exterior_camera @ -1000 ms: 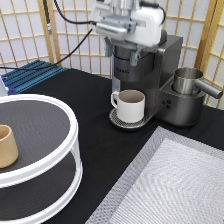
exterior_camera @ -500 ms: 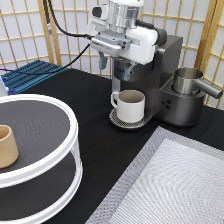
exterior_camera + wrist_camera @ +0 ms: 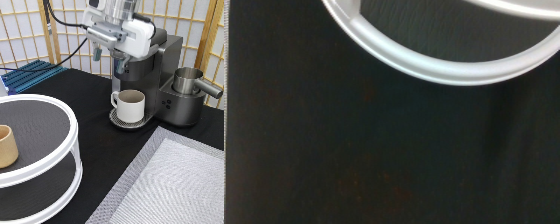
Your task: Make coffee
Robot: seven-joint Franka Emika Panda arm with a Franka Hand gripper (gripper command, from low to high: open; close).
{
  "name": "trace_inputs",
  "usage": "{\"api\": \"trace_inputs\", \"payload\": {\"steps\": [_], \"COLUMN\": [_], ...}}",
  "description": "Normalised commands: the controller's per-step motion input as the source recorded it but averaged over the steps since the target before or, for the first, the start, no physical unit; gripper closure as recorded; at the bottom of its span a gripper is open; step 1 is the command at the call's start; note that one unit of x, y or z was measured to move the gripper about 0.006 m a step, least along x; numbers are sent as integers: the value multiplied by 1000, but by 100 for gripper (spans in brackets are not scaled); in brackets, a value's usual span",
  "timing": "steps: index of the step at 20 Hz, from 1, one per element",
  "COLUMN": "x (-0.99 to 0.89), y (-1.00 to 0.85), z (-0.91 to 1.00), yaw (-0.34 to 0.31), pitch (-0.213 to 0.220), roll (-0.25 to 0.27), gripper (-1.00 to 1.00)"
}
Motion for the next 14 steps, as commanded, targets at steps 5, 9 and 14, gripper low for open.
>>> {"api": "trace_inputs", "payload": {"steps": [5, 9, 14], "x": [0, -66, 19], "y": [-274, 221, 325], "z": [1000, 932, 369], "yaw": [21, 103, 234], "pitch": [-29, -53, -48], "roll": [85, 21, 30], "gripper": [-100, -100, -100]}}
